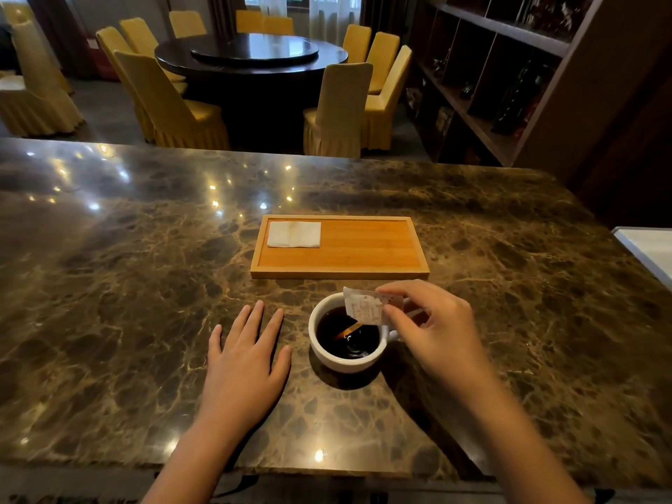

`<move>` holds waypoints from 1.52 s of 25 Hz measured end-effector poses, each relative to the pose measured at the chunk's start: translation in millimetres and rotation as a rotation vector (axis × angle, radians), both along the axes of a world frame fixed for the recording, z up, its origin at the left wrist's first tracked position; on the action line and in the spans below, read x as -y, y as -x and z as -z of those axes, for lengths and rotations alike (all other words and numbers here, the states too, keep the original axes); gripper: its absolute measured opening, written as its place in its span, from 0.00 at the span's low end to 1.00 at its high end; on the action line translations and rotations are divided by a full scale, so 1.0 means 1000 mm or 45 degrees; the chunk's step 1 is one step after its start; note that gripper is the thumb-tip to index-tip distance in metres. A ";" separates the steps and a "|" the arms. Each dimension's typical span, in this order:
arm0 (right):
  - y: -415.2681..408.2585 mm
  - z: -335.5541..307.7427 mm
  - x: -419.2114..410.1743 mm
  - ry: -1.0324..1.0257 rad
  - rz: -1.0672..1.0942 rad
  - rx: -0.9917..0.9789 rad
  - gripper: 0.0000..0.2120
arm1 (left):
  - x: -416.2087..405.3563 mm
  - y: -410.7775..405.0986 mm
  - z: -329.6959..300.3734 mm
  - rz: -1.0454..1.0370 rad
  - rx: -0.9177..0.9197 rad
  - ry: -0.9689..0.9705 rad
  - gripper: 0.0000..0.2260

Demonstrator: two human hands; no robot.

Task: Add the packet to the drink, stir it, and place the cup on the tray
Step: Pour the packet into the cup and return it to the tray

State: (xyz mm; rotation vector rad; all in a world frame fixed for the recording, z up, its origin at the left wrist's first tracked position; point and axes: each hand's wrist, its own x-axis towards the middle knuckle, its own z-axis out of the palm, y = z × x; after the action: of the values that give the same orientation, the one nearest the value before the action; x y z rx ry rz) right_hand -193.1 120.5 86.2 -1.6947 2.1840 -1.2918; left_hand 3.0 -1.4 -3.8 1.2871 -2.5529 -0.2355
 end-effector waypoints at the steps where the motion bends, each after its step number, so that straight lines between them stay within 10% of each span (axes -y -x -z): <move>1: 0.000 0.001 0.000 -0.004 -0.007 -0.013 0.11 | 0.000 0.000 0.000 0.000 -0.002 -0.001 0.28; 4: -0.002 0.005 -0.002 0.035 0.045 0.137 0.11 | -0.001 0.000 -0.002 0.003 -0.008 -0.005 0.28; 11: 0.011 0.003 0.000 0.470 0.145 1.881 0.07 | -0.001 0.000 -0.002 0.002 -0.005 -0.015 0.28; 22: 0.084 0.005 0.042 0.896 0.193 2.437 0.06 | -0.001 0.001 -0.003 0.003 -0.024 -0.031 0.29; 29: 0.108 0.031 0.074 0.730 0.481 1.639 0.04 | -0.001 0.001 -0.002 -0.018 -0.024 -0.023 0.28; 38: 0.117 0.058 0.119 0.190 0.451 -0.225 0.11 | -0.001 0.002 -0.004 -0.034 -0.010 -0.047 0.28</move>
State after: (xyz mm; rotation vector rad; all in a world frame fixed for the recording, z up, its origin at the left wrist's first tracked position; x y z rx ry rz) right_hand -309.8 1.9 28.6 -1.5734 2.6479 -1.4651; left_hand 1.3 -0.6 0.2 1.3297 -2.5348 -0.2831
